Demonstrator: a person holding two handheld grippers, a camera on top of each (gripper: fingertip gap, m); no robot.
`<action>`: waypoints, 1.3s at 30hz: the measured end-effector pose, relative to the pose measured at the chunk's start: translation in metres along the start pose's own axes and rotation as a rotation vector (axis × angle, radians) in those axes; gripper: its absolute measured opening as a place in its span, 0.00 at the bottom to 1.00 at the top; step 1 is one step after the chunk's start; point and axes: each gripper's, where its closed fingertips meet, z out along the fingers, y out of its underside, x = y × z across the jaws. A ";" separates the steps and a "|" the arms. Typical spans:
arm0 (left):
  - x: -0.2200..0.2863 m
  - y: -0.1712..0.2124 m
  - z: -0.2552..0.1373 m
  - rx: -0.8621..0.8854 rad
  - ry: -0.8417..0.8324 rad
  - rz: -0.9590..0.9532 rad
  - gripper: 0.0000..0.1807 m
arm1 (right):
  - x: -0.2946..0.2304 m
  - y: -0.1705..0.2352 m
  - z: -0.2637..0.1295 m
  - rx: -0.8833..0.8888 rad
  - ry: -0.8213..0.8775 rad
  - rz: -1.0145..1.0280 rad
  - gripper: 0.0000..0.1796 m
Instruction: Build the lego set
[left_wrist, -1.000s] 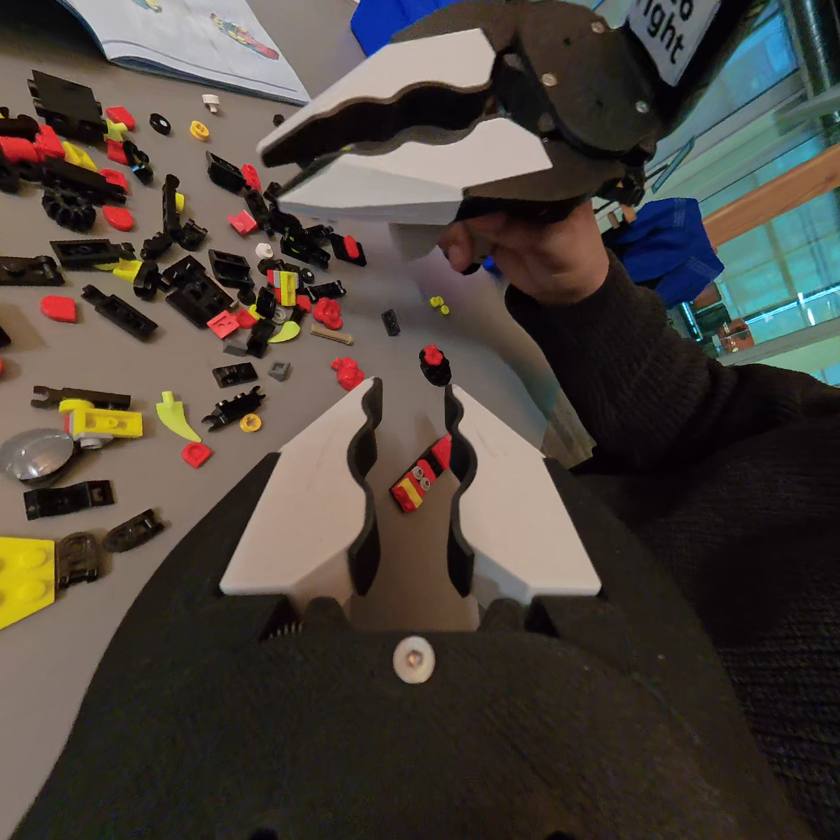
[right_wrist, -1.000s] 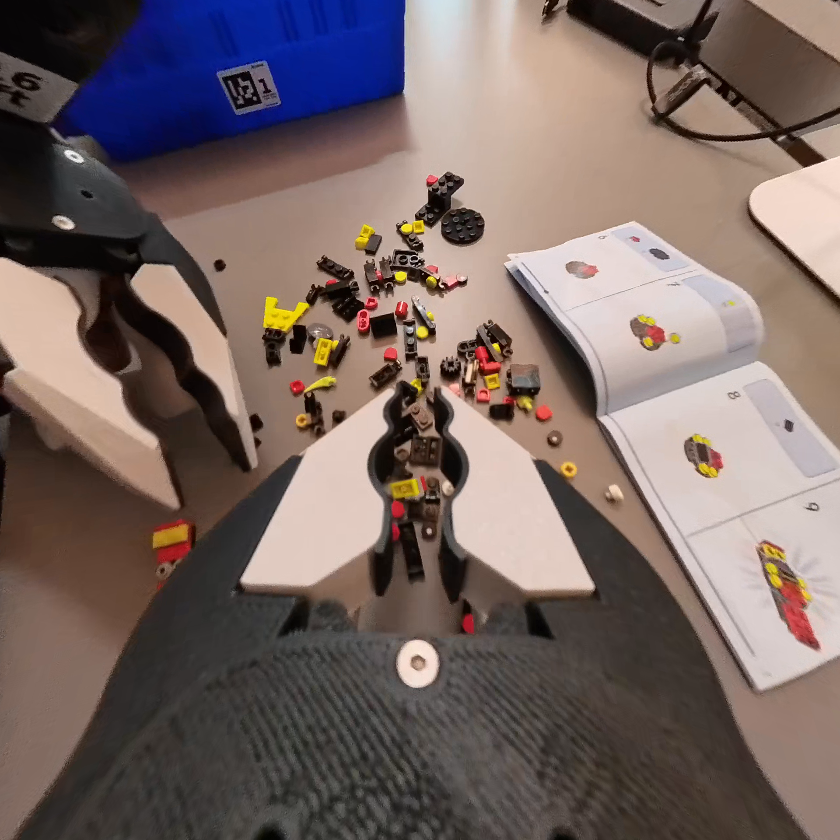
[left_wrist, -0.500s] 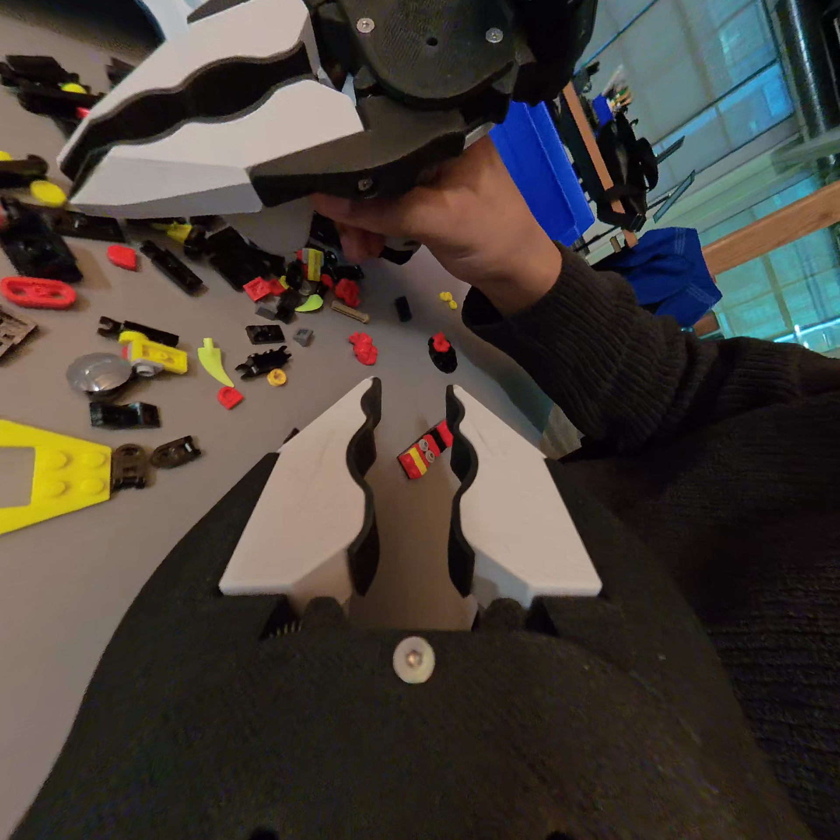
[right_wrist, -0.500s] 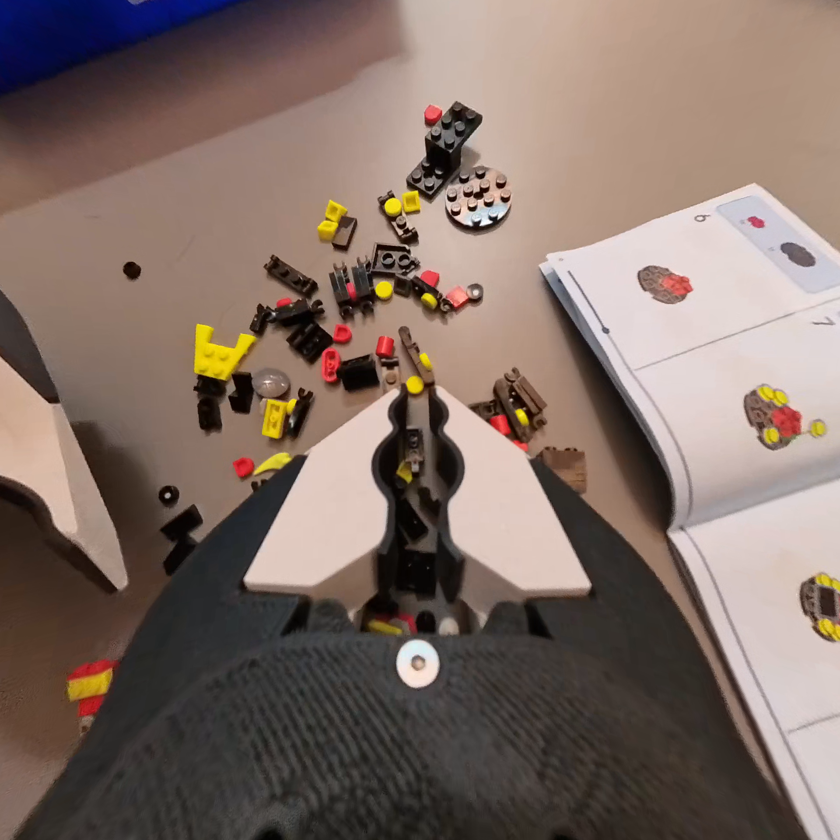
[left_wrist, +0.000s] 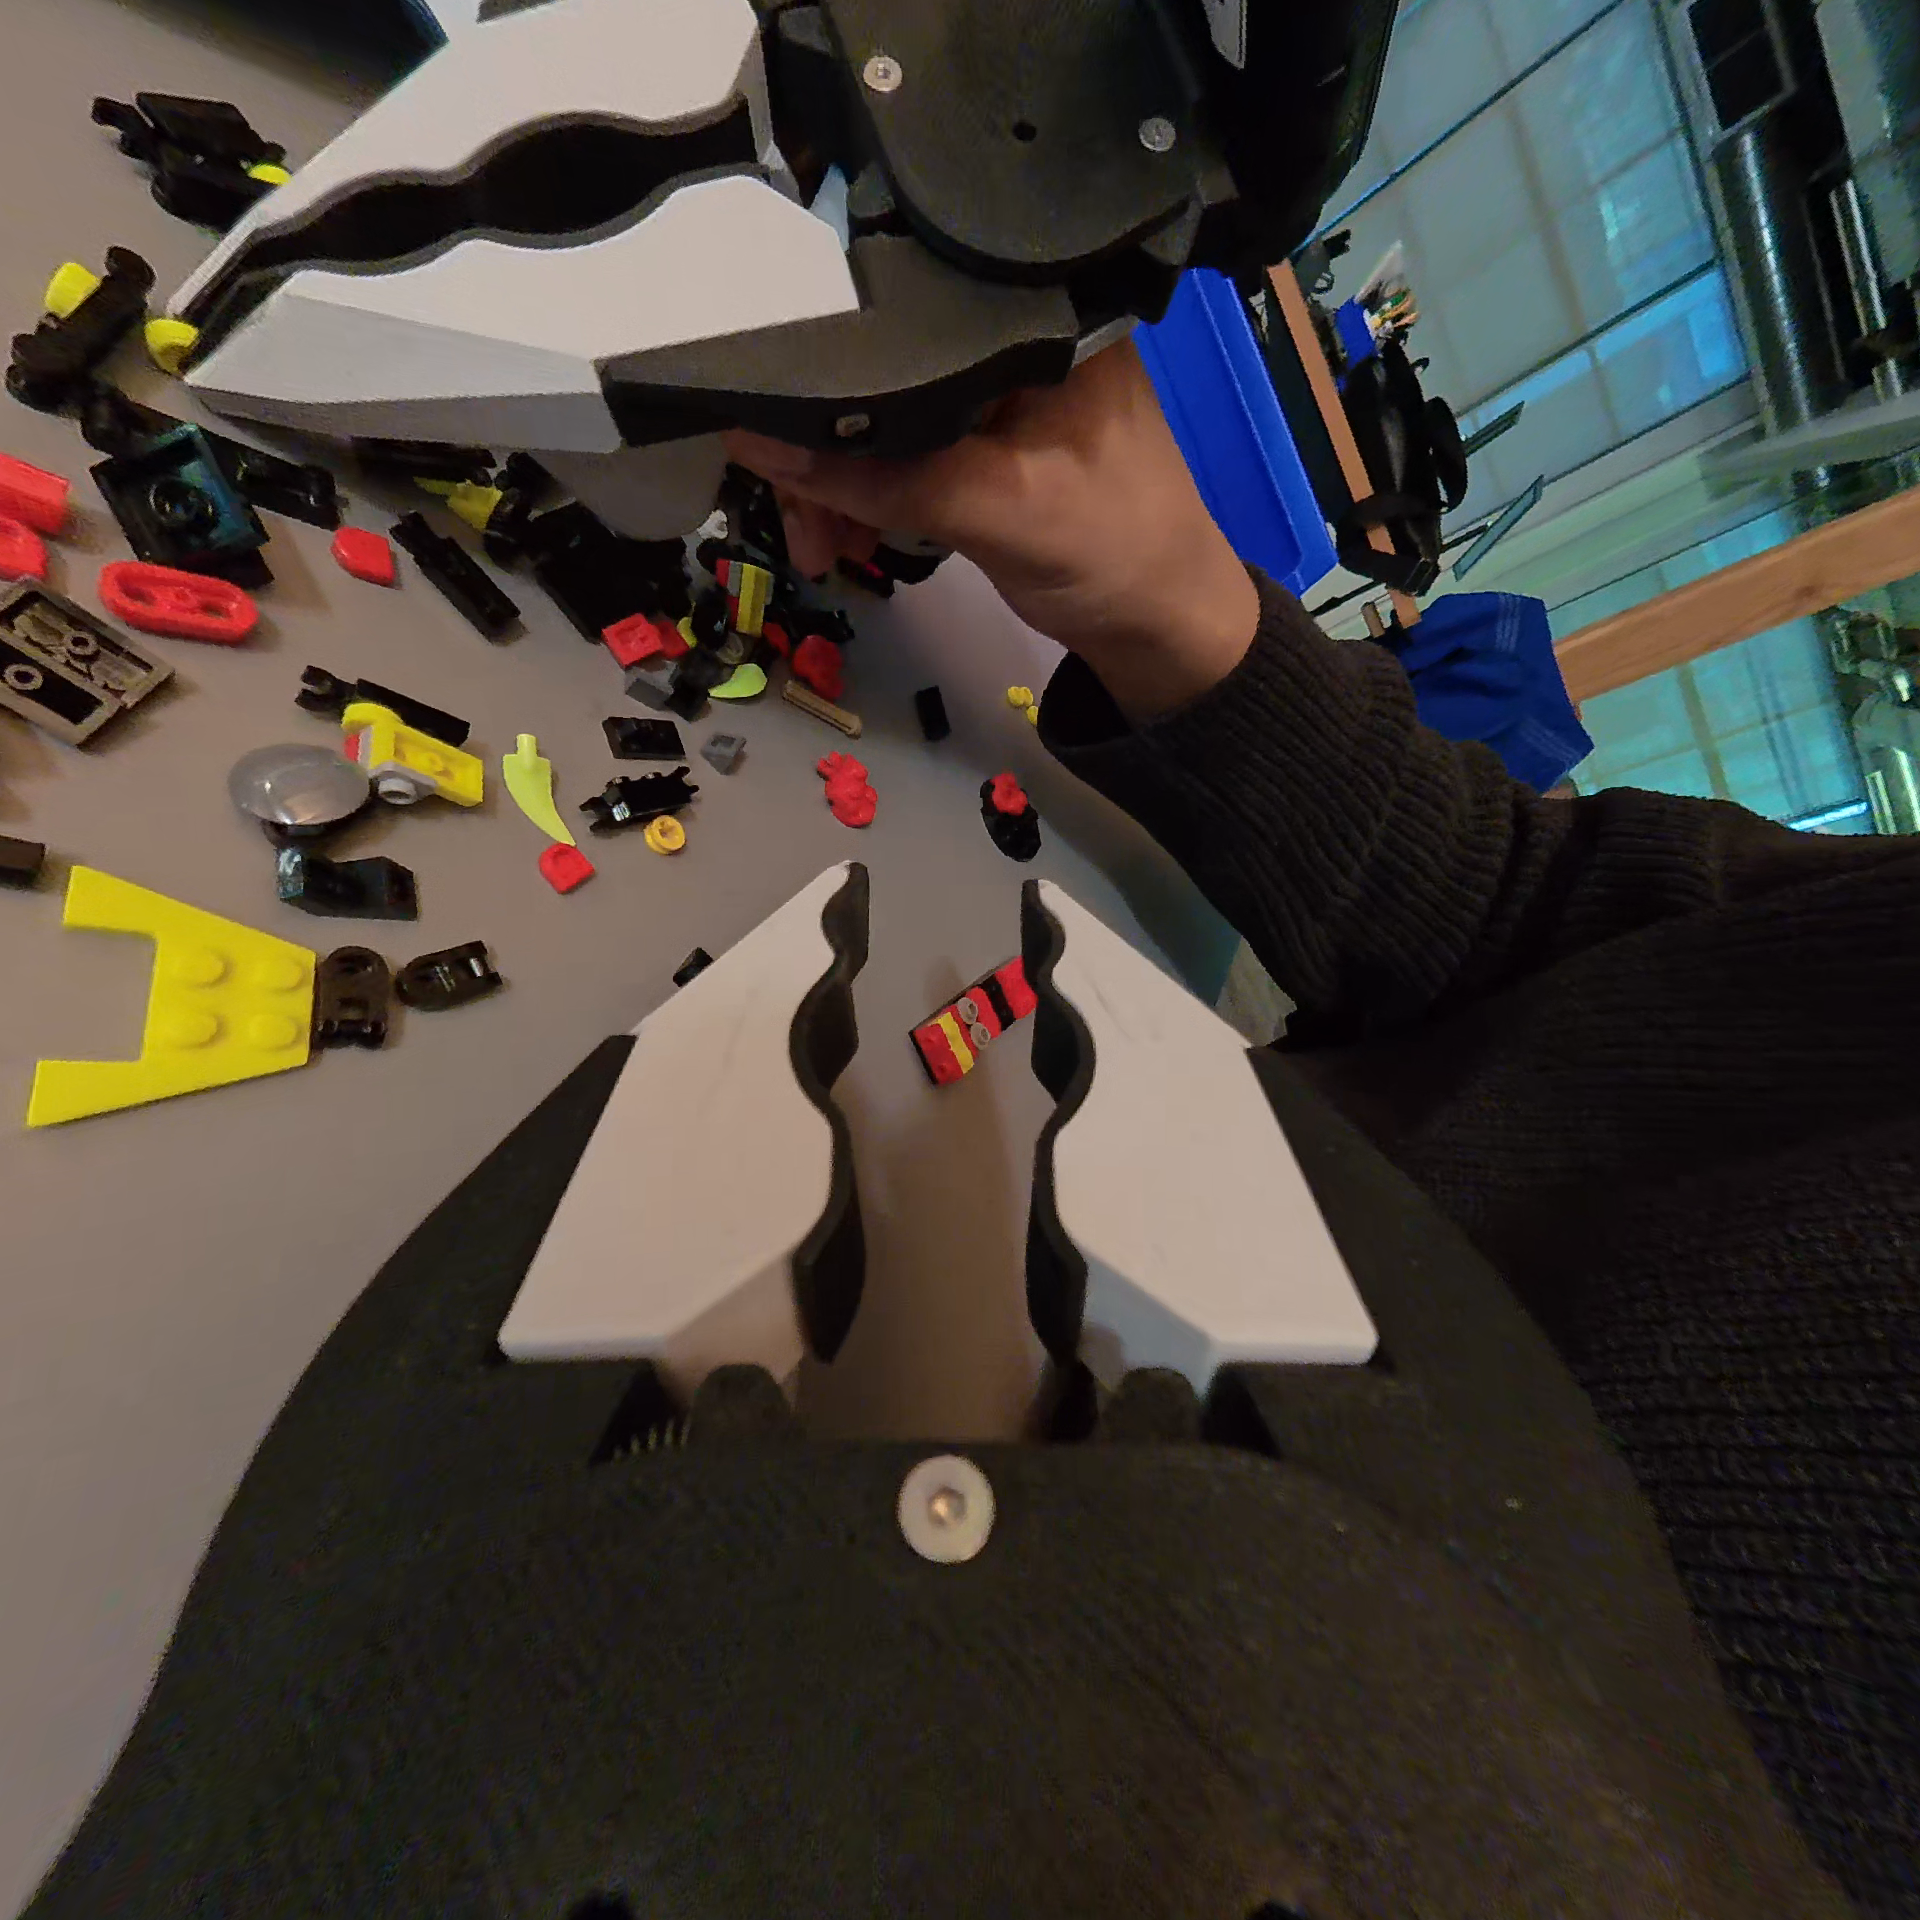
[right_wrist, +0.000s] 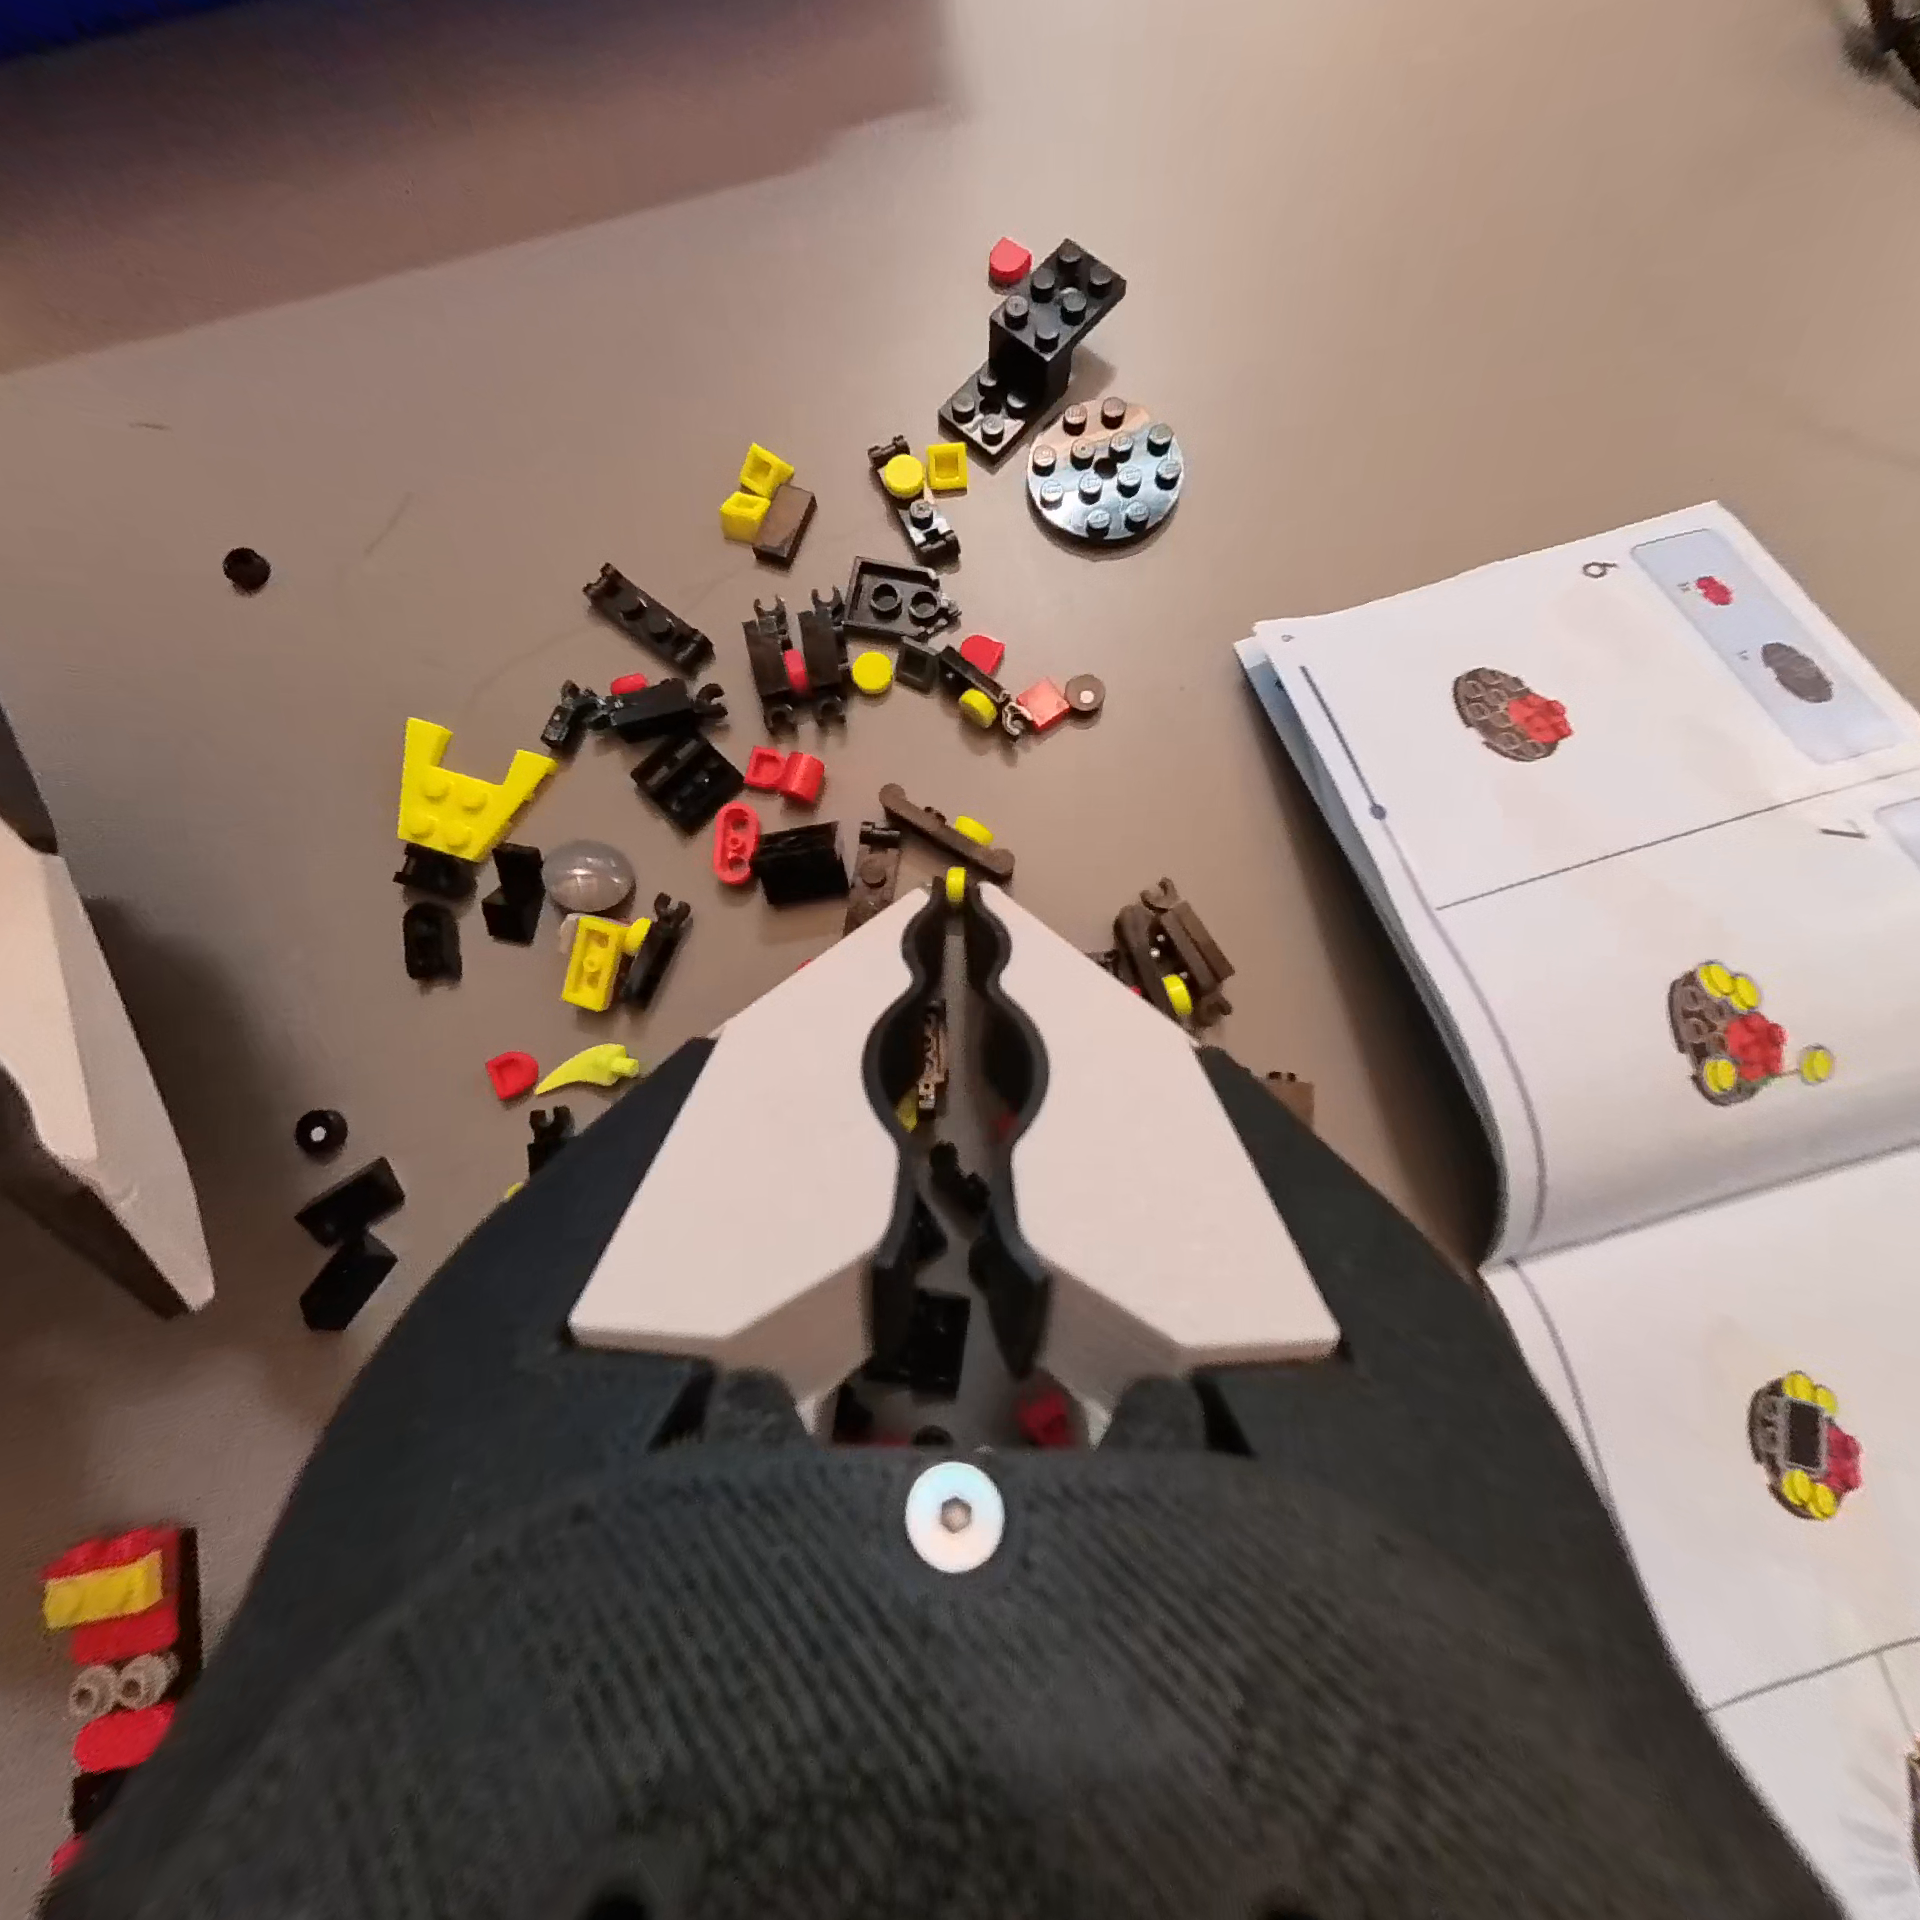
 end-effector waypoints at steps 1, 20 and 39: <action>0.000 0.000 0.000 0.001 0.001 -0.002 0.15 | 0.000 0.000 0.000 0.002 0.002 -0.005 0.01; 0.008 0.001 0.022 -0.067 0.000 0.095 0.14 | -0.004 0.123 -0.193 -0.009 0.508 0.120 0.01; 0.003 -0.009 0.044 -0.116 -0.013 0.142 0.14 | -0.065 0.193 -0.183 -0.149 0.493 0.070 0.12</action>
